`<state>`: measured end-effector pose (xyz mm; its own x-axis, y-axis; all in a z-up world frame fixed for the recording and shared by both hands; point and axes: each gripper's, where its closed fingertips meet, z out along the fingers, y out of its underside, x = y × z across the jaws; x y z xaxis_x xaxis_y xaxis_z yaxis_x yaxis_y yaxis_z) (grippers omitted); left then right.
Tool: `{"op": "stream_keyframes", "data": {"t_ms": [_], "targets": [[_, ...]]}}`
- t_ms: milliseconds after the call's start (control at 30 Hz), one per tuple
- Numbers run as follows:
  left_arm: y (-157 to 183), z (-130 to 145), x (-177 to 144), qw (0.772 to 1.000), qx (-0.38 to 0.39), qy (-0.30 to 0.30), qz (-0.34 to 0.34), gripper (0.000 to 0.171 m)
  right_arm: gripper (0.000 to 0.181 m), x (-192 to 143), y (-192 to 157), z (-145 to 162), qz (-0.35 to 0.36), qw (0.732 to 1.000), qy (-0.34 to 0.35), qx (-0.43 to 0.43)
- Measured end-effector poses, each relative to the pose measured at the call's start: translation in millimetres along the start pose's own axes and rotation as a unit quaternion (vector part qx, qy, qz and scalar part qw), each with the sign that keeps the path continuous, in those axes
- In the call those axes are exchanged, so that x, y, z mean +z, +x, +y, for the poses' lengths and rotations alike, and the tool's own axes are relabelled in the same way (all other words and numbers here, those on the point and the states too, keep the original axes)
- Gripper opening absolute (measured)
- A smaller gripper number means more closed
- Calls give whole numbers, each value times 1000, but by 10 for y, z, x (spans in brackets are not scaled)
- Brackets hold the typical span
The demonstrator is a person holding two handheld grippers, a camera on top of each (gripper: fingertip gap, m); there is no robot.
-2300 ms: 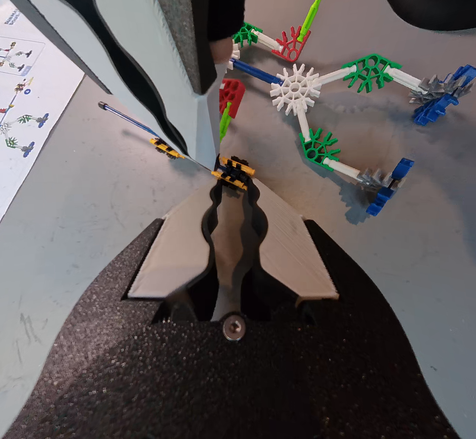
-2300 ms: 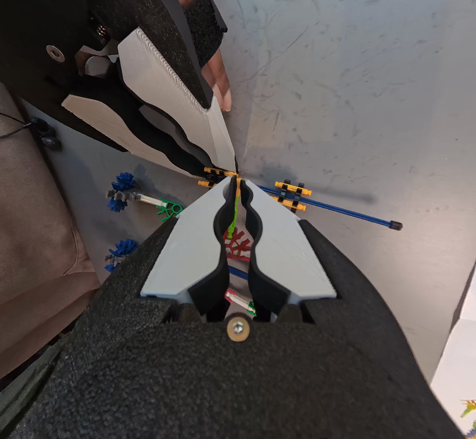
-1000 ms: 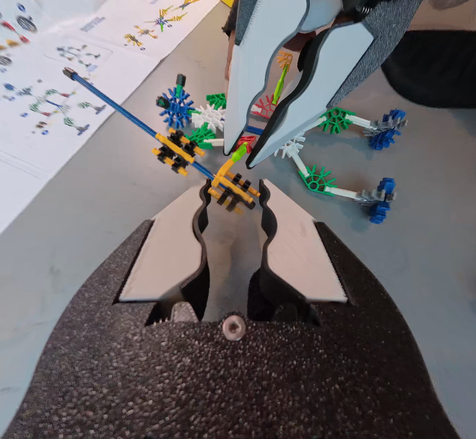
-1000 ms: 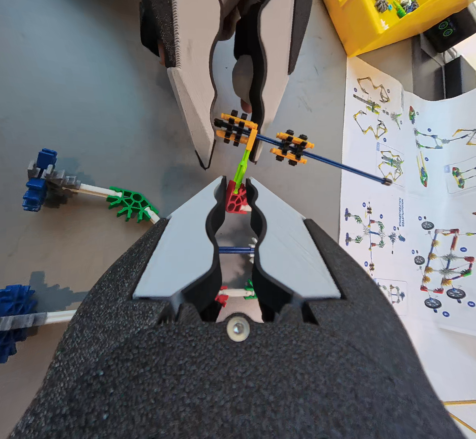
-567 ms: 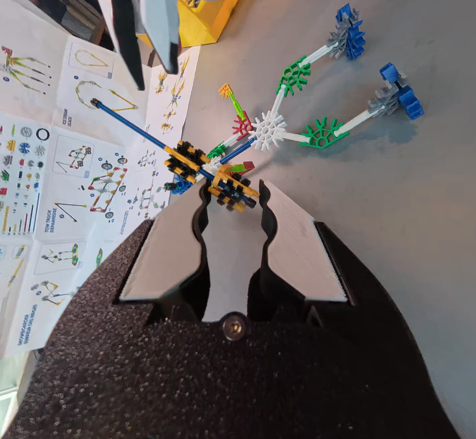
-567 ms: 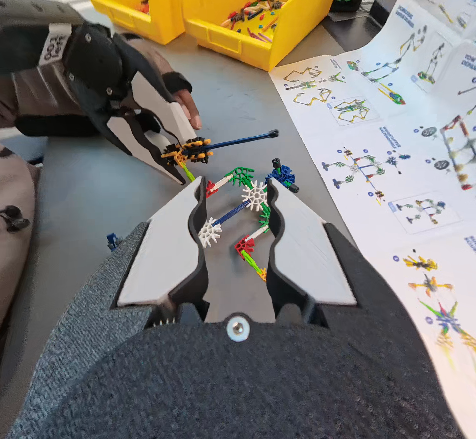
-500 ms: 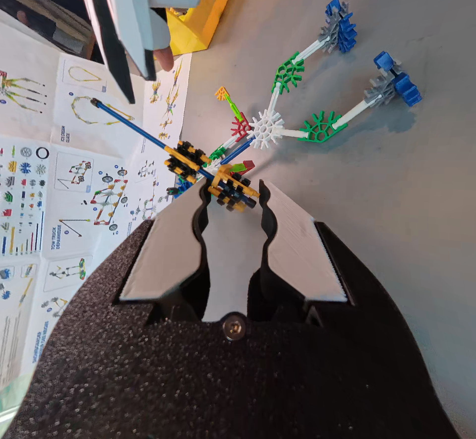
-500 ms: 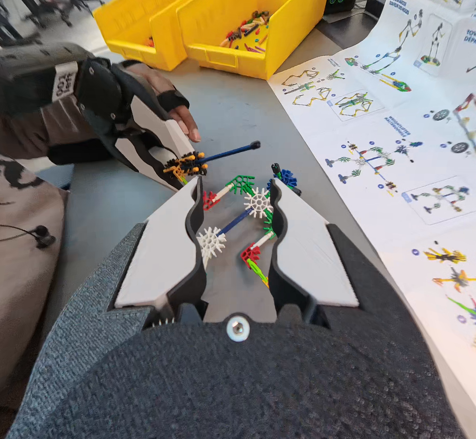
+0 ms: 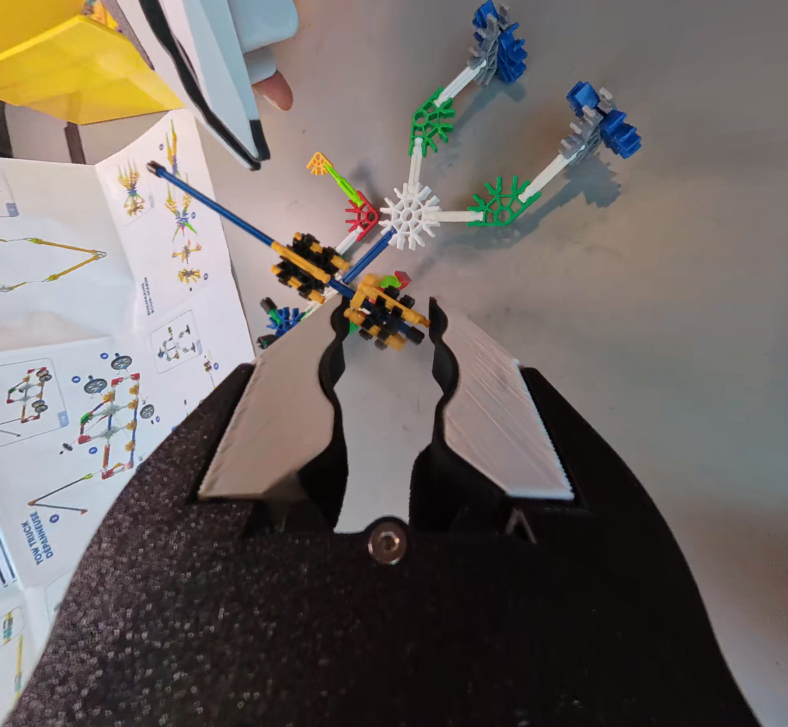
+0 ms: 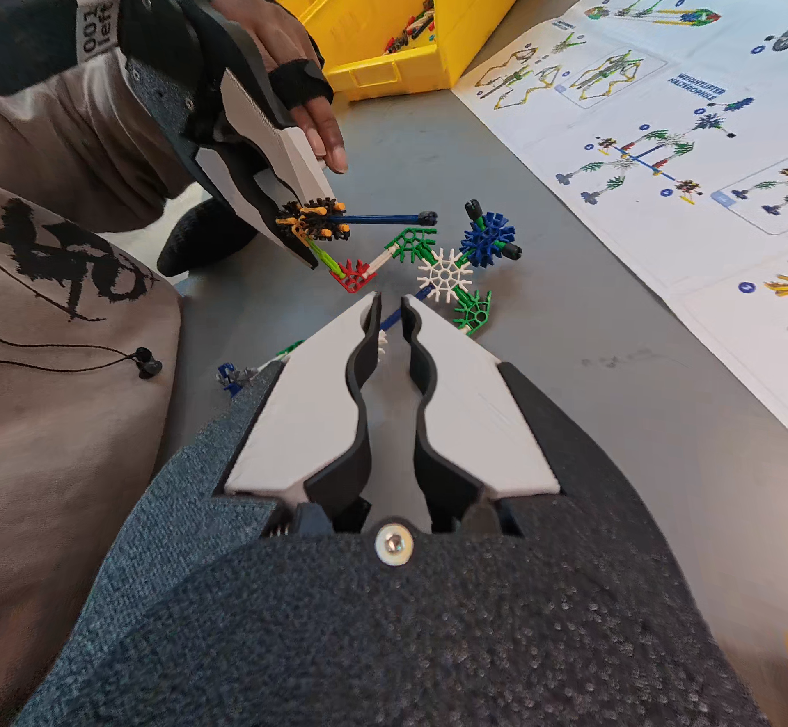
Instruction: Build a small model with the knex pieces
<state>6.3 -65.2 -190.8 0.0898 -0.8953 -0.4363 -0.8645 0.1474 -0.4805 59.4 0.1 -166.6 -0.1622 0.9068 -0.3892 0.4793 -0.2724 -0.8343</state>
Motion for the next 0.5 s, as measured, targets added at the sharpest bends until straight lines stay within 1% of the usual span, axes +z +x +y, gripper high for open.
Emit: {"op": "stream_keyframes", "data": {"t_ms": [67, 133, 200, 233, 267, 333, 367, 433, 500], "targets": [[-3, -25, -5, 999, 2, -8, 37, 37, 24, -98, 84, 122, 43, 998, -30, -34], [7, -33, -12, 996, 6, -29, 80, 37, 32, -190, 246, 371, 103, 986, -99, -88], [-1, -55, -13, 992, 12, -51, 118, 37, 38, -223, 349, 640, 134, 970, -164, -121], [2, -70, -12, 988, 12, -60, 139, 37, 37, -207, 358, 740, 136, 965, -184, -127], [3, -89, -8, 985, 10, -69, 160, 37, 33, -177, 357, 799, 137, 963, -192, -133], [-4, -140, 10, 977, 2, -78, 198, 37, 20, -106, 287, 875, 120, 962, -201, -143], [-3, -166, 22, 973, -4, -81, 216, 37, 17, -79, 268, 881, 117, 961, -201, -149], [15, -206, 45, 963, -17, -86, 253, 37, 15, -44, 247, 875, 113, 959, -201, -162], [49, -235, 60, 953, -31, -89, 288, 37, 15, -20, 219, 808, 109, 959, -185, -182]]}}
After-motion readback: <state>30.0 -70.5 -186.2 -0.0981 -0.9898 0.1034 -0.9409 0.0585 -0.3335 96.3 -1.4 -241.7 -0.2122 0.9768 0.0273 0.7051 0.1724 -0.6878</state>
